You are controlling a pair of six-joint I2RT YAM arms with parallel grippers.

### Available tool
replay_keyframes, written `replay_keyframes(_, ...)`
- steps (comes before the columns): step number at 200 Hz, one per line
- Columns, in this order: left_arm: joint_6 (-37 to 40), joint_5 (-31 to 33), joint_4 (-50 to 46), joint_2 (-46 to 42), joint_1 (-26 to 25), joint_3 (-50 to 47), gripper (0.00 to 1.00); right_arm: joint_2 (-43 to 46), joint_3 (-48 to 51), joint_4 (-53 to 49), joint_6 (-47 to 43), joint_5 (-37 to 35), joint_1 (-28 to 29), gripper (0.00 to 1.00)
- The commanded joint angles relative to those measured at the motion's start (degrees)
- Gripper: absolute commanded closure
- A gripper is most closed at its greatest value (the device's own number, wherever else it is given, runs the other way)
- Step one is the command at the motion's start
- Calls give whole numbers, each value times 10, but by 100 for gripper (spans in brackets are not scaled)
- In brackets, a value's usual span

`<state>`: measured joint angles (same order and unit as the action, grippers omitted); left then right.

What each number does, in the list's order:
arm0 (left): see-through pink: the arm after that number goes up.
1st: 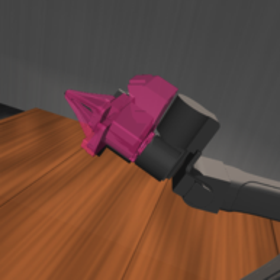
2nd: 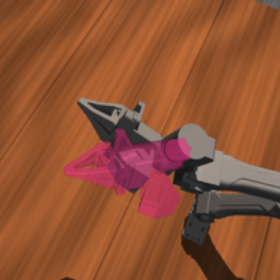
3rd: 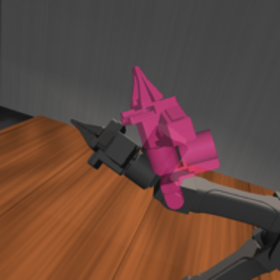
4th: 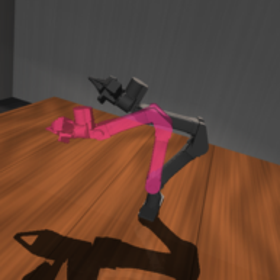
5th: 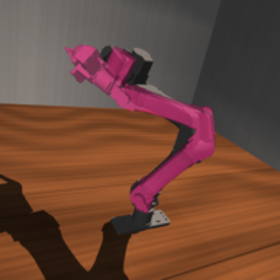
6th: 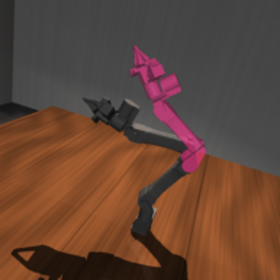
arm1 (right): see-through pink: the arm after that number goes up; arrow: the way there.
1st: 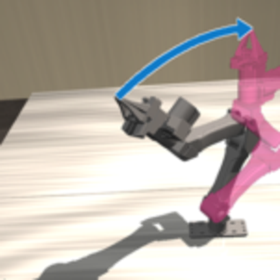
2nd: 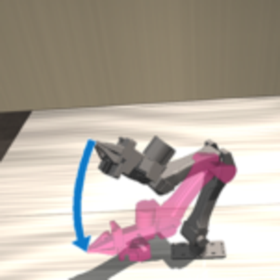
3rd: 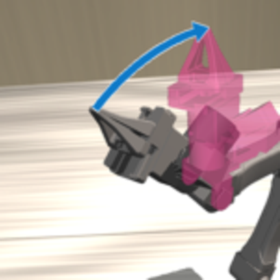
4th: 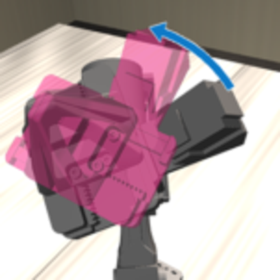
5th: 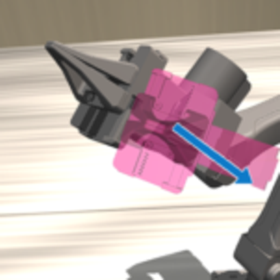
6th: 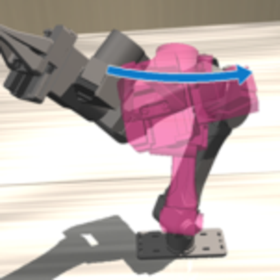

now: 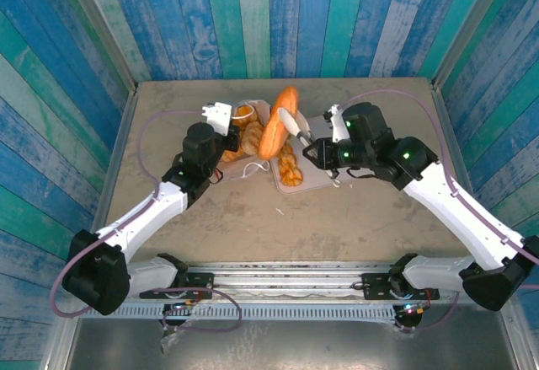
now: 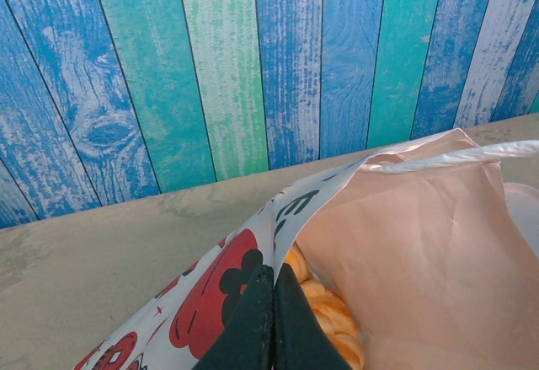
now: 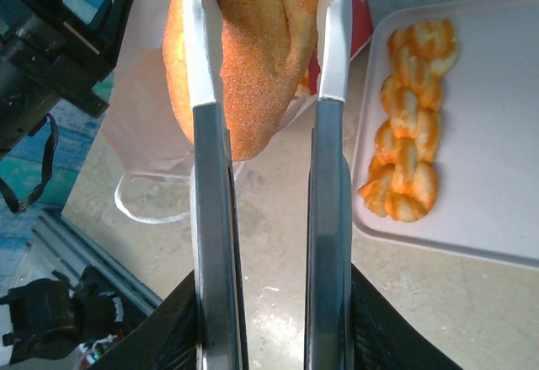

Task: Take the fake bread out of the paper bag

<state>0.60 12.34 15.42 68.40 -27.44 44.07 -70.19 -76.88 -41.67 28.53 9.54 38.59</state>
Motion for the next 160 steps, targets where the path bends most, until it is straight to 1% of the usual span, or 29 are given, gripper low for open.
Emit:
replay_keyframes(1,1,15,7,-9,-1,-2,100,17,-40,-13,-43,-24,-31,78)
replay_keyframes(10,1,15,8,-14,-1,-3,100,15,-50,-31,-56,-28,-39,78)
replay_keyframes(14,1,15,8,-15,-1,-3,100,14,-54,-39,-63,-29,-59,78)
replay_keyframes(26,2,17,7,-20,-1,-3,100,7,-66,-63,-85,-34,-81,78)
replay_keyframes(46,3,21,6,-25,-1,-4,100,-13,-80,-100,-126,-41,-100,77)
replay_keyframes(96,2,22,0,-27,-1,-2,100,-86,-87,-168,-187,-100,-102,78)
replay_keyframes(128,0,21,1,-24,-1,-1,100,-129,-90,-193,-207,-103,-102,78)
replay_keyframes(160,-1,19,2,-19,-1,2,100,-182,-110,-219,-221,-122,-102,76)
